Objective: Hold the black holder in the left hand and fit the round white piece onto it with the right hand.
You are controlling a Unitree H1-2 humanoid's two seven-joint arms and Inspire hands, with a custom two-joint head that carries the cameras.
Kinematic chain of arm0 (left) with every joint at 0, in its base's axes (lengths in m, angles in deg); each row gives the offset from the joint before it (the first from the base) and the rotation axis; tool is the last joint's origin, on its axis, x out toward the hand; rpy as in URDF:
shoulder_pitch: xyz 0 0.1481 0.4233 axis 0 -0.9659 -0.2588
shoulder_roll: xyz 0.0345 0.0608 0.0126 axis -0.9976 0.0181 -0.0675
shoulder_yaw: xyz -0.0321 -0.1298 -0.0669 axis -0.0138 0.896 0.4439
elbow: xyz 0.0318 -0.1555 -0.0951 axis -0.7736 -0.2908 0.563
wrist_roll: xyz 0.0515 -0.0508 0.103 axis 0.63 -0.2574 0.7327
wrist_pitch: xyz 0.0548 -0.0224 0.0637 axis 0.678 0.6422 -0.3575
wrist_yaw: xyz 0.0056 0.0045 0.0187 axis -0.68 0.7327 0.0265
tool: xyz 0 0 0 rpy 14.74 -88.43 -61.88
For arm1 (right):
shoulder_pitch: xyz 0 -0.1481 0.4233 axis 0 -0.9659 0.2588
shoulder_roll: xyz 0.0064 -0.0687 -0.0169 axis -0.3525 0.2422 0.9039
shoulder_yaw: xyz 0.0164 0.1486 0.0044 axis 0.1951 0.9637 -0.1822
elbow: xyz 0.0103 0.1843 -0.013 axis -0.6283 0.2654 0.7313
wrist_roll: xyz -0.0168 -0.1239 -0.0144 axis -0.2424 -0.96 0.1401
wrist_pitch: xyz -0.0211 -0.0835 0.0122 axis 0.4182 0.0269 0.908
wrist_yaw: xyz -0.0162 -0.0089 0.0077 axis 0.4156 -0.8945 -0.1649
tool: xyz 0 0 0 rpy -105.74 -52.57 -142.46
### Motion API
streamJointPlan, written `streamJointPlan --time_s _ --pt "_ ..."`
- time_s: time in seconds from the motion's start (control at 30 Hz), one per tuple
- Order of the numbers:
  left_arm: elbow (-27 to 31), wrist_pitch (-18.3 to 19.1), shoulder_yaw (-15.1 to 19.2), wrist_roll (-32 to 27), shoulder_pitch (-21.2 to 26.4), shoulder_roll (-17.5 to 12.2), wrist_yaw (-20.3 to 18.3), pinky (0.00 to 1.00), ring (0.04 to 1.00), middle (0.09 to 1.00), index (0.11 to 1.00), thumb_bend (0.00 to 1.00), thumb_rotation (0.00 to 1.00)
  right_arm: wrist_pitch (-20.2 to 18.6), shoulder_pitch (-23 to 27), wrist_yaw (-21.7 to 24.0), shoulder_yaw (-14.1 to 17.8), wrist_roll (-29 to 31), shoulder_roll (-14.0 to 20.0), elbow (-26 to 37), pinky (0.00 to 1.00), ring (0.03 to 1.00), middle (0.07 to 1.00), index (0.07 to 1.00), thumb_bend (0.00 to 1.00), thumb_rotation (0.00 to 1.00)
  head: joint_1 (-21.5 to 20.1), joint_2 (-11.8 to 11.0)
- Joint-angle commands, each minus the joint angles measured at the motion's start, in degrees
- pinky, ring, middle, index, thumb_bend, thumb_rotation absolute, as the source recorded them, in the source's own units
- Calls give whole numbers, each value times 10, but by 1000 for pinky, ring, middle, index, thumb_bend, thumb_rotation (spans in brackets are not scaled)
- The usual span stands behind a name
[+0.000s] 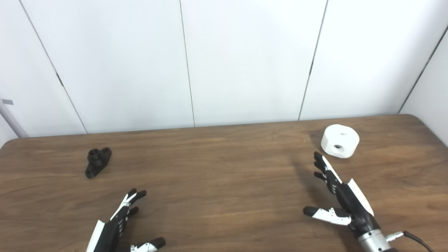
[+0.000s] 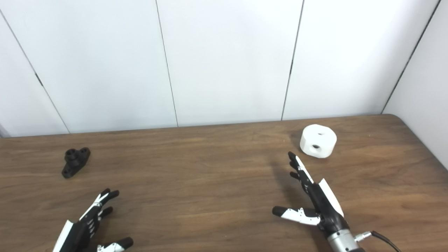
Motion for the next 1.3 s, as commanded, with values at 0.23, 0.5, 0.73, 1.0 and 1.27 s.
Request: streamJointPlan --time_s 0.23,0.5,0.73,1.0,1.27 --pt "5 10 2 6 -1 -8 3 986 1000 1000 890 978 263 15 -30 -7 -8 -7 -13 -26 912 976 1000 1000 975 597 0 1" --pt "9 16 2 7 -3 -8 3 996 1000 1000 898 955 196 17 -30 -6 -9 -5 -14 -26 933 980 1000 1000 969 587 2 3" --pt "10 0 4 16 -5 -2 12 967 1000 1000 896 913 201 17 -34 -3 -7 -1 -10 -22 921 977 1000 1000 963 587 12 6" --pt "17 -34 21 73 -10 28 67 999 1000 1000 830 890 127 23 -37 -5 -4 -2 -5 -23 931 973 994 1000 977 614 26 9" --pt "15 -102 44 148 -3 66 162 1000 1000 1000 759 875 145 27 -40 5 2 18 4 -25 927 979 1000 1000 954 595 58 8"
